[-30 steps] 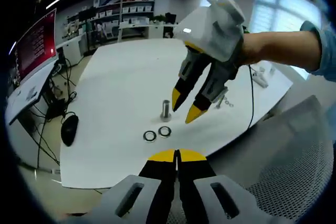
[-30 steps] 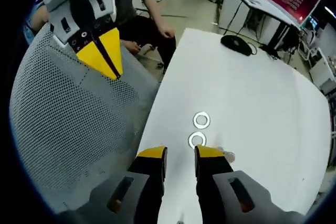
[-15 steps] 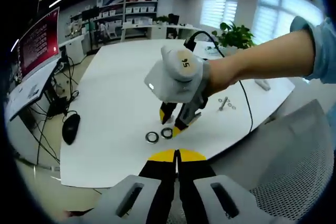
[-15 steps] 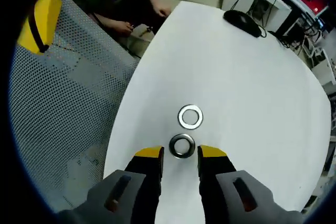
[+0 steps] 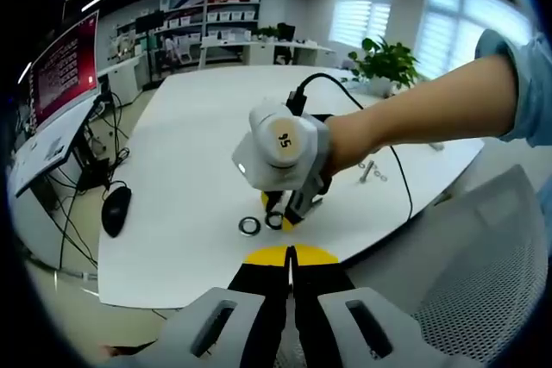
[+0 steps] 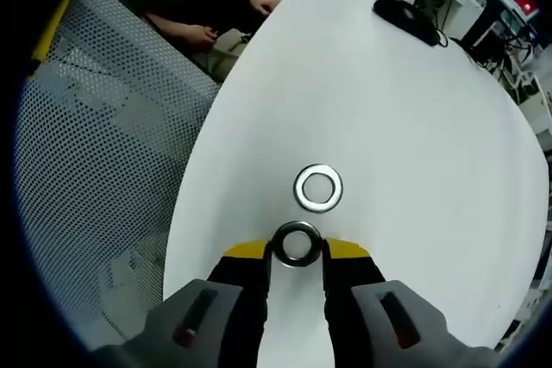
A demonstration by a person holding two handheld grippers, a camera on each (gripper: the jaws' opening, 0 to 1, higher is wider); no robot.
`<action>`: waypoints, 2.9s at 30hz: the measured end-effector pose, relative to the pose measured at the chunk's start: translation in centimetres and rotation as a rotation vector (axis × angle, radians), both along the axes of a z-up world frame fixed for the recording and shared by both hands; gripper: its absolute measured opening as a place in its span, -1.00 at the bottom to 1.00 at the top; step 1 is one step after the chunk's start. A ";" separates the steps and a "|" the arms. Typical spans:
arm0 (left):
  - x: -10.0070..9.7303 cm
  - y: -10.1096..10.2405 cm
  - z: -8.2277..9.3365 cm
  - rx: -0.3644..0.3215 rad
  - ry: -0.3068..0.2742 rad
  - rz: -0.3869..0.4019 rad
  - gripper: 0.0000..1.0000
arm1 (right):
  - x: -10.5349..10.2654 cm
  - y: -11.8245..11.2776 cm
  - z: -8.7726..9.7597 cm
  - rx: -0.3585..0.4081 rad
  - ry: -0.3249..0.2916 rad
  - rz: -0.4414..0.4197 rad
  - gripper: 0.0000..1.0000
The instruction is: Place the washer onto the threaded stud by aligning its center hole with the stud, sliding it down to the base, and recovering from edge contact or off-axis alignment until the washer reaches the visible bottom stop.
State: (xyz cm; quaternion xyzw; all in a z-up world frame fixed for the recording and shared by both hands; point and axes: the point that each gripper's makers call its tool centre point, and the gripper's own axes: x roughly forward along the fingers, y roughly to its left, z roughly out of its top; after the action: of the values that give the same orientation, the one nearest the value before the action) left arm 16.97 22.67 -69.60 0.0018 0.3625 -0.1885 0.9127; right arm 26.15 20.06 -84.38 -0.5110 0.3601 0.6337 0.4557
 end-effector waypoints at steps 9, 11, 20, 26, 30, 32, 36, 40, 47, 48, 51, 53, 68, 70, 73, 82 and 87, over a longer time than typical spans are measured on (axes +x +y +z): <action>0.1 0.0 0.1 -0.011 -0.005 -0.002 -1.00 | -0.3 -0.3 0.1 0.009 -0.018 -0.030 -0.52; 0.3 0.0 0.5 -0.022 -0.026 0.006 -1.00 | -0.2 -0.3 0.4 0.025 -0.037 -0.028 -0.53; 0.2 0.0 0.3 -0.020 -0.017 0.001 -1.00 | -0.7 -1.2 1.6 0.037 -0.025 -0.034 -0.53; 0.2 0.0 0.3 -0.020 -0.014 -0.001 -1.00 | -0.5 -1.8 3.3 0.048 -0.026 -0.038 -0.53; 0.1 0.0 0.3 -0.020 -0.013 0.000 -1.00 | -0.7 -2.1 4.4 0.059 0.010 -0.052 -0.53; 0.1 0.0 0.2 -0.021 -0.012 0.001 -1.00 | -0.7 -2.1 5.1 0.070 0.027 -0.069 -0.53; 0.1 -0.1 0.2 -0.020 -0.012 0.001 -1.00 | -0.6 -2.4 5.6 0.068 0.010 -0.058 -0.53; 0.2 0.0 0.3 -0.021 -0.014 0.002 -1.00 | 0.3 -2.8 6.0 0.054 -0.036 -0.048 -0.53; 0.2 0.0 0.2 -0.021 -0.011 0.004 -1.00 | 1.5 -2.7 7.4 0.064 -0.061 -0.052 -0.53; 0.2 0.0 0.3 -0.021 -0.012 0.005 -1.00 | 1.7 -2.7 7.5 0.065 -0.066 -0.052 -0.53; 0.2 0.1 0.3 -0.023 -0.014 0.008 -1.00 | 2.7 -2.6 7.6 0.062 -0.096 -0.052 -0.53; 0.2 0.0 0.3 -0.022 -0.013 0.008 -1.00 | 3.1 -2.4 7.7 0.066 -0.113 -0.052 -0.53; 0.2 0.0 0.4 -0.032 -0.021 0.013 -1.00 | 5.0 -1.7 6.5 0.042 -0.198 -0.005 -0.53; 0.3 0.0 0.4 -0.031 -0.021 0.013 -1.00 | 5.0 -1.5 6.3 0.040 -0.190 -0.008 -0.54; 0.3 0.0 0.4 -0.033 -0.022 0.014 -1.00 | 5.2 -1.5 5.7 0.024 -0.185 0.001 -0.54; 0.3 0.0 0.4 -0.032 -0.019 0.016 -1.00 | 4.9 -1.6 3.8 -0.013 -0.155 0.011 -0.54; 0.3 0.0 0.3 -0.032 -0.016 0.014 -1.00 | 4.5 -1.8 2.8 -0.031 -0.147 0.014 -0.54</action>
State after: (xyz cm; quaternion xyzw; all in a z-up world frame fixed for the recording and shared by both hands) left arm 17.23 22.71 -69.26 -0.0140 0.3521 -0.1878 0.9168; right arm 30.64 18.28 -81.57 -0.5656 0.3320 0.5919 0.4685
